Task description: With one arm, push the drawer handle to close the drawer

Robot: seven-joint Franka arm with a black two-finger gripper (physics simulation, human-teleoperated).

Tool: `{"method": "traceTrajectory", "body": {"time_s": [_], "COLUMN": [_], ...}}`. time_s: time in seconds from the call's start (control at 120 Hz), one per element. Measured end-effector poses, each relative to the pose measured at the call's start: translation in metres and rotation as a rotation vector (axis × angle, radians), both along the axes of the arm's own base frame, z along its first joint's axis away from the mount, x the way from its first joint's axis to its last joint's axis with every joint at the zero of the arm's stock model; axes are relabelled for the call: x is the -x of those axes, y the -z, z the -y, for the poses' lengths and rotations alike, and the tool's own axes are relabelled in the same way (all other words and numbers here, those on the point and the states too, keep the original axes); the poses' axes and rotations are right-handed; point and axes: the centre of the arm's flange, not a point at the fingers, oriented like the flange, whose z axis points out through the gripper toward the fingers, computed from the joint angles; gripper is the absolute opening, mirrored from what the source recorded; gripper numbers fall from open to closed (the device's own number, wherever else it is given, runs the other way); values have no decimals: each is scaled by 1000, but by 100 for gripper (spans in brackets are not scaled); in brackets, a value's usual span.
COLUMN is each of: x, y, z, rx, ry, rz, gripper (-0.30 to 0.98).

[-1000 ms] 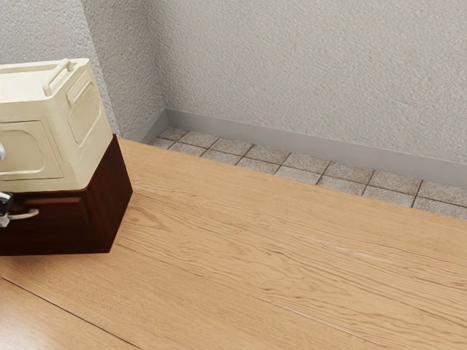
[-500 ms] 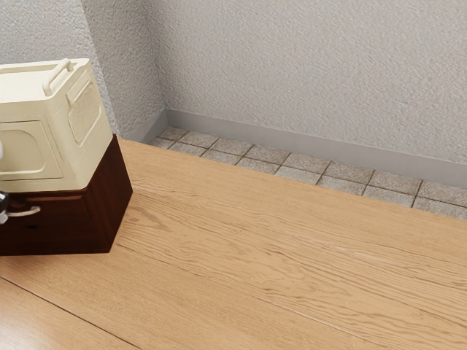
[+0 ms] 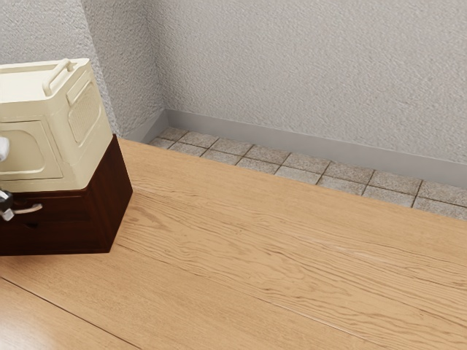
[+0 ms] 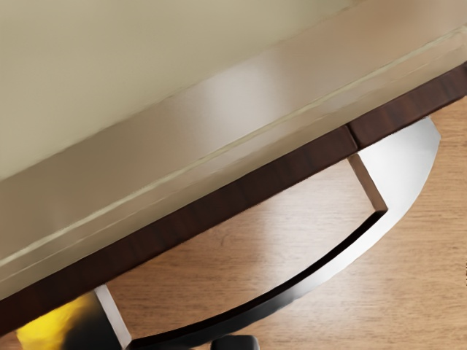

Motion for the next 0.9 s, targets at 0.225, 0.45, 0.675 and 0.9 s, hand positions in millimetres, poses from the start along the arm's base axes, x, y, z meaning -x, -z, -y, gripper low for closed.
{"method": "traceTrajectory", "body": {"time_s": [0.225,0.45,0.675,0.9], "x": [22,47,33,35], "y": [-1,-20,-141,-162], "z": [19,48,86,89], "rx": [5,-5,-73,-30], "ry": [-92,-203,-263,-325], "rz": [-2,-44,34,-21], "gripper": [-10,33,56,64]}}
